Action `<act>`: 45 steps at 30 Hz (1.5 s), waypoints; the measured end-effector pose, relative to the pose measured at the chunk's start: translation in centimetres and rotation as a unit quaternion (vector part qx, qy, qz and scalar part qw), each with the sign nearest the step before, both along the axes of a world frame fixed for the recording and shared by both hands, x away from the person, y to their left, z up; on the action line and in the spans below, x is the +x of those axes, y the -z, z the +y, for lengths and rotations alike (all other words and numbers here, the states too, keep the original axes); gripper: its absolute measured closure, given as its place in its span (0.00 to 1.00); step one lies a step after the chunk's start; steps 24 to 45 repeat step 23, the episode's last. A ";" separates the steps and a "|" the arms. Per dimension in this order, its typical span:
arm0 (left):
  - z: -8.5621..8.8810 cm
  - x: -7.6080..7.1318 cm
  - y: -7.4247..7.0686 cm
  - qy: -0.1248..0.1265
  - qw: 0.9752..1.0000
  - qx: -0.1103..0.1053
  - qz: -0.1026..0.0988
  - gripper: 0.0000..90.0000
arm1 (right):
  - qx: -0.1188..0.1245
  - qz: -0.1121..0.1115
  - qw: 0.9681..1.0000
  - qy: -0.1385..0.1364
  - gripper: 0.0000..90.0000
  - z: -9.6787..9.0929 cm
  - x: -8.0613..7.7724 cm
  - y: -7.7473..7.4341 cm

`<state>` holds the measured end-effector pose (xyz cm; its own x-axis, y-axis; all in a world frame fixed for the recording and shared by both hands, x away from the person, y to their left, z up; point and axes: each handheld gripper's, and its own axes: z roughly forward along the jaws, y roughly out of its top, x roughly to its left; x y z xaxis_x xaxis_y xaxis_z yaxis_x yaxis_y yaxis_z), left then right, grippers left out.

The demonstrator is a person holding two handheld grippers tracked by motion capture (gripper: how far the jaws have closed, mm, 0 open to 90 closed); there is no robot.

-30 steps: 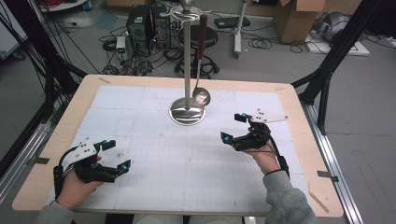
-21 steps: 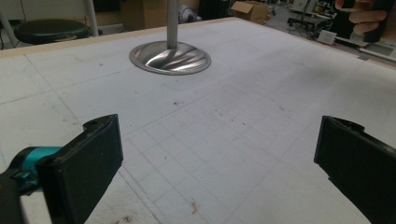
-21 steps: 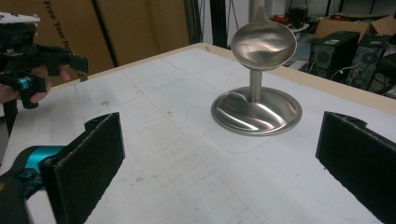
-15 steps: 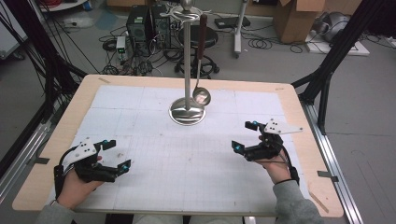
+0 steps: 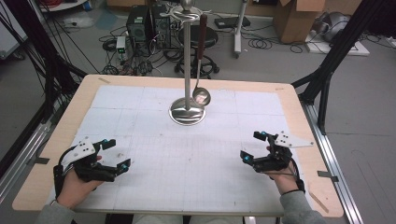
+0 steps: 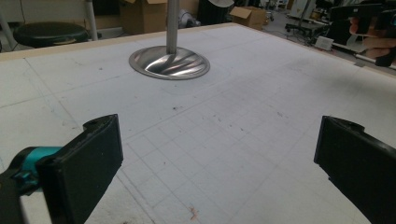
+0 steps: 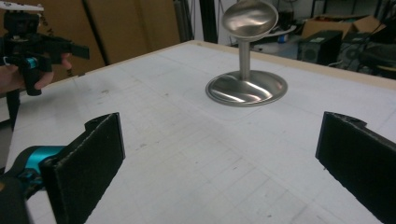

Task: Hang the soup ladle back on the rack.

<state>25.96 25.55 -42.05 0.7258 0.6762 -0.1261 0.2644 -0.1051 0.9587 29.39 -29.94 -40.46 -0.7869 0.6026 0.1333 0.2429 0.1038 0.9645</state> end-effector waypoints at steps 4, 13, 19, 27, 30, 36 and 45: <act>0.0 0.0 0.0 0.000 1.000 -0.001 -0.001 0.02 | 0.022 -0.020 0.999 0.016 0.00 -0.9 -0.6 -0.3; 0.0 0.0 -0.1 0.001 1.000 -0.009 -0.008 0.02 | 0.026 -0.033 0.999 0.031 0.00 -2.7 -1.8 -0.1; 0.1 0.0 -0.1 0.002 1.000 -0.006 -0.007 0.02 | 0.025 -0.033 0.998 0.042 0.00 -3.5 -2.2 0.2; 0.1 0.0 -0.1 0.001 1.000 -0.012 -0.010 0.02 | 0.025 -0.033 0.998 0.039 0.00 -3.3 -2.2 0.1; 0.1 0.0 -0.1 0.001 1.000 -0.012 -0.010 0.02 | 0.025 -0.033 0.998 0.039 0.00 -3.3 -2.2 0.1; 0.1 0.0 -0.1 0.001 1.000 -0.012 -0.010 0.02 | 0.025 -0.033 0.998 0.039 0.00 -3.3 -2.2 0.1; 0.1 0.0 -0.1 0.001 1.000 -0.012 -0.010 0.02 | 0.025 -0.033 0.998 0.039 0.00 -3.3 -2.2 0.1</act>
